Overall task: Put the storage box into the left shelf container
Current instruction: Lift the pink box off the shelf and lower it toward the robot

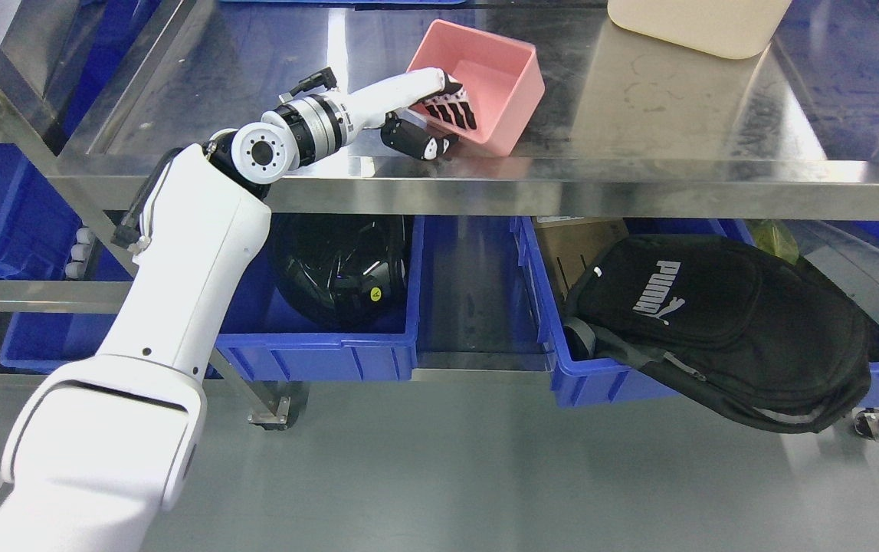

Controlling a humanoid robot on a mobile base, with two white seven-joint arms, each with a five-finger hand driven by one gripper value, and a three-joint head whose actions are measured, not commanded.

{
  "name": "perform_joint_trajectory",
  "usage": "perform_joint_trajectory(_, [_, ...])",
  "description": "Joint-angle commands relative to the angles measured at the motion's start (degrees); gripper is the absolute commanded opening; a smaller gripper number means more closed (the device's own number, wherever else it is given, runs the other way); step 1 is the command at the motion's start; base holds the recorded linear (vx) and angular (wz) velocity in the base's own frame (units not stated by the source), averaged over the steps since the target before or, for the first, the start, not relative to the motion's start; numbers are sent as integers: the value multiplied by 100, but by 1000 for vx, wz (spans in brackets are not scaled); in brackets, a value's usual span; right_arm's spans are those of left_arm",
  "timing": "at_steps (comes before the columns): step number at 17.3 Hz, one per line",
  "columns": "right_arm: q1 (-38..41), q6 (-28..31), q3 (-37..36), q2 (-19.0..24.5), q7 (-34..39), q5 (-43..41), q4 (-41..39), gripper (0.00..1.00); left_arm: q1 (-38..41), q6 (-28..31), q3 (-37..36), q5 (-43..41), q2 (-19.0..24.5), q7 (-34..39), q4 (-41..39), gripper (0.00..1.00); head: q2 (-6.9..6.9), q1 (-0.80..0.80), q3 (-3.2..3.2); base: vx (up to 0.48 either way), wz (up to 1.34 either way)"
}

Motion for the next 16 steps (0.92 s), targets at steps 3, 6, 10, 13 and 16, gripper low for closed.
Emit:
perform_joint_trajectory(3, [62,-1,-27,-100,-3,9,-100,100,-192,-216,1234,530,94,-65,-58,0,0,0,0,1,-74])
perform_joint_trajectory(6, [53,-1,-27,-100,-3,9,-100,100,-192,-198,1261,2040,94,-74,-76,0,0,0,0,1,-32])
perform_joint_trajectory(10, [53,-1,-27,-100,-3,9,-100,100,0,-207,1182,4168,94,-144,-733,0,0,0,0,0,0])
perform_joint_trajectory(13, [53,-1,-27,-100,-3,9,-100,100,789,-154,929,5074,94,4,-2249,1,0,0,0,0,0])
perform_joint_trajectory(16, [53,-1,-27,-100,-3,9,-100,100,2080,-49,534,5182,94,1239,-4034,1,0,0,0,0,0])
